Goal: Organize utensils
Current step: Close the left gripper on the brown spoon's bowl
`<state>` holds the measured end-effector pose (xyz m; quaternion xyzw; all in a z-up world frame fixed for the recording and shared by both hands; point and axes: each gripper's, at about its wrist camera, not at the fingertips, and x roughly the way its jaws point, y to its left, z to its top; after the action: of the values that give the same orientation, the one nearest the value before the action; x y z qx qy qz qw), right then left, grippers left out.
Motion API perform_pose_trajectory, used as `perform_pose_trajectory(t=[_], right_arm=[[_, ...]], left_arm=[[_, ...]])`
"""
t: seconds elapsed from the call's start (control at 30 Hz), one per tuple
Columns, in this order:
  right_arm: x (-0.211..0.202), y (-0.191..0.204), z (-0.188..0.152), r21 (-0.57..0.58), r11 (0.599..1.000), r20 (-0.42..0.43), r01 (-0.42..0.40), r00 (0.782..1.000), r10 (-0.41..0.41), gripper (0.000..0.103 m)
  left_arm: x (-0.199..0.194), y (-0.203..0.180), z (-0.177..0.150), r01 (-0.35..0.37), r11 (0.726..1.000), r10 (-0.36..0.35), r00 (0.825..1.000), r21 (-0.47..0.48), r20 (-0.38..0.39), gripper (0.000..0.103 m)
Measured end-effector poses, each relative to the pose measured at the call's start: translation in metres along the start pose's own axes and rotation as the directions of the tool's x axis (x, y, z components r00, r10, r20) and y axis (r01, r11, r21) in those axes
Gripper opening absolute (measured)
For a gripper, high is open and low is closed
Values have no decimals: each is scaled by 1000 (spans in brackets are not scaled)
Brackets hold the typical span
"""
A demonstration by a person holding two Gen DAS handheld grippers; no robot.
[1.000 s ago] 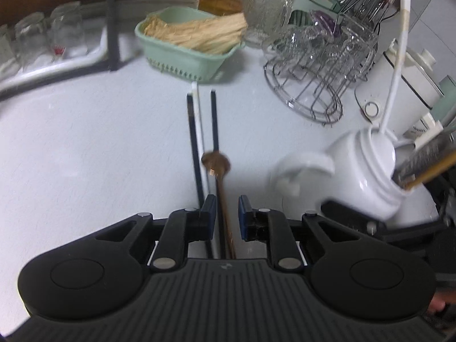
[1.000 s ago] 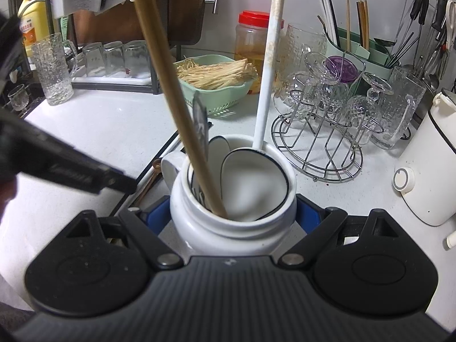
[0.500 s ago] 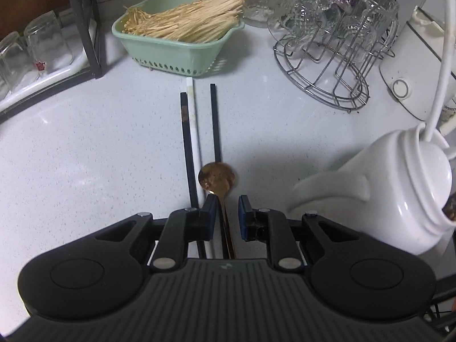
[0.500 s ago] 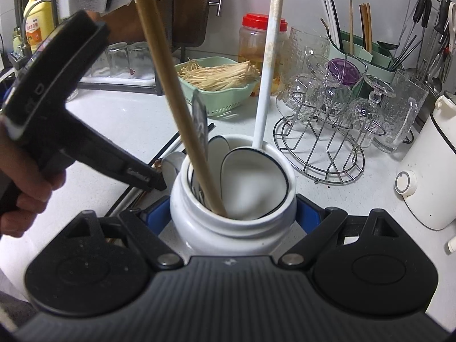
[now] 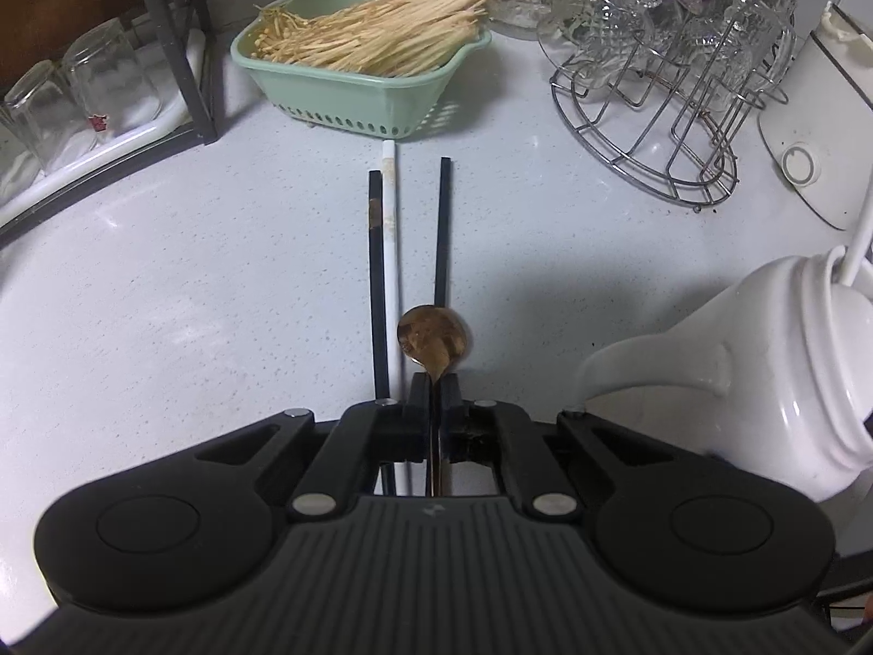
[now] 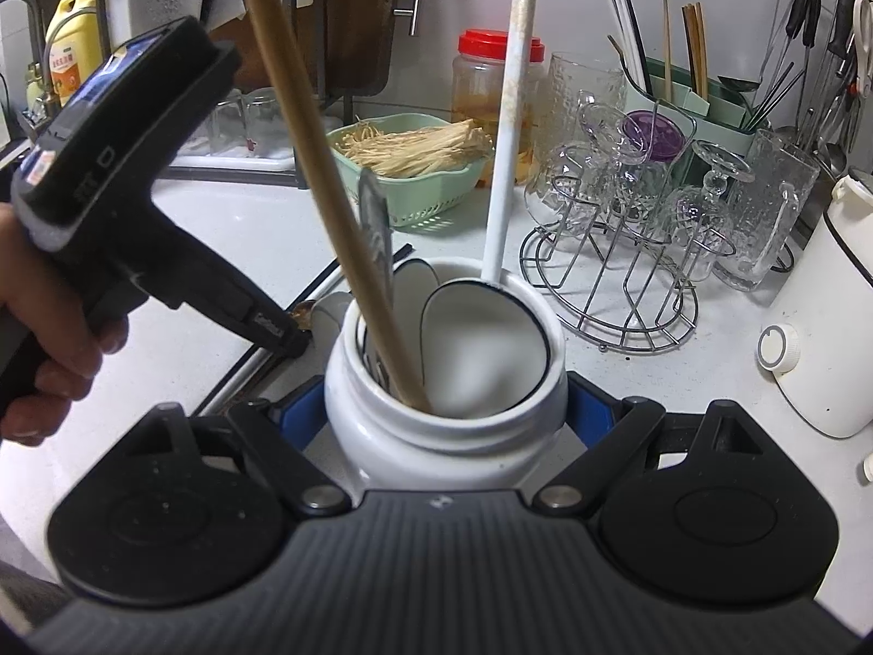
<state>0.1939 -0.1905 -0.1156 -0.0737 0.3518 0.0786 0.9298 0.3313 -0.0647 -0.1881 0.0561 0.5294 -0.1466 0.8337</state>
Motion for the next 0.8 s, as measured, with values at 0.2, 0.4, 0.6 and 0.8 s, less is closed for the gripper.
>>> perform_pose_trajectory(t=[0.2,0.4,0.6,0.8], right_arm=[[2,1,1,-2,1000,2,4,1000,-4,92],[2,0,2,-4,1000,0,3,1000,-3,92],[2,1,3,-10,1000,-4,4,1000,-4,92],[3,1,3,-9,1000,-7,5,1000,-5,92]], left_arm=[[-25,6,-4,16,999,-14,998,-31,55,4],[-43,12,-8,55,997,-51,996,-55,71,4],[-38,22,-24,100,991,-96,994,-93,42,4],[-38,40,-34,151,974,-145,988,-170,46,4]])
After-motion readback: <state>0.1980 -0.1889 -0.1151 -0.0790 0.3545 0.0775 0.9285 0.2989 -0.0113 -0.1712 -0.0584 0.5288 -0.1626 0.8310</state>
